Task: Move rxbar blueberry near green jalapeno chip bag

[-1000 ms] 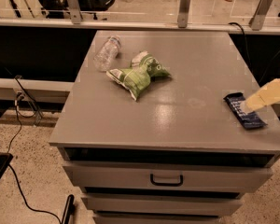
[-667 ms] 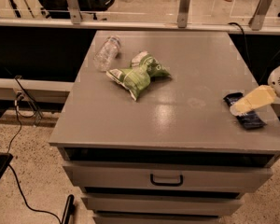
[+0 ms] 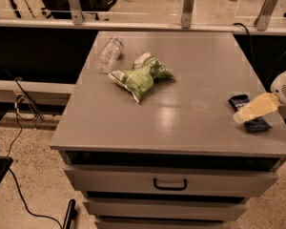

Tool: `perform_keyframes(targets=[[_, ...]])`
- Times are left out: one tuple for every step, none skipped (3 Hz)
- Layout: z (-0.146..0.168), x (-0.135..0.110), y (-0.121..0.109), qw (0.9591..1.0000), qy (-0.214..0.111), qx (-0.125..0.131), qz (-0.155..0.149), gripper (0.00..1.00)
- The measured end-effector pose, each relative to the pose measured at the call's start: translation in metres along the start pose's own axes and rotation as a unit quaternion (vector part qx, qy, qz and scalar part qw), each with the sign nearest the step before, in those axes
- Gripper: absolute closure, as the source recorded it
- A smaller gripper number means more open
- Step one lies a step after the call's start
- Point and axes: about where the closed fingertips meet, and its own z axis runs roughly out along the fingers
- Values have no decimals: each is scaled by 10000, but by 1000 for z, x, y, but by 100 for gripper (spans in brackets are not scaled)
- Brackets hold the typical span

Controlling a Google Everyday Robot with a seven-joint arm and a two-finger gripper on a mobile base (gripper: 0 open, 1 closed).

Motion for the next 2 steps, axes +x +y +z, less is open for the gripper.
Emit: perform_keyframes(targets=[[9, 4, 9, 9998, -4, 63, -194, 0], [17, 6, 17, 9994, 55, 90, -331, 16]])
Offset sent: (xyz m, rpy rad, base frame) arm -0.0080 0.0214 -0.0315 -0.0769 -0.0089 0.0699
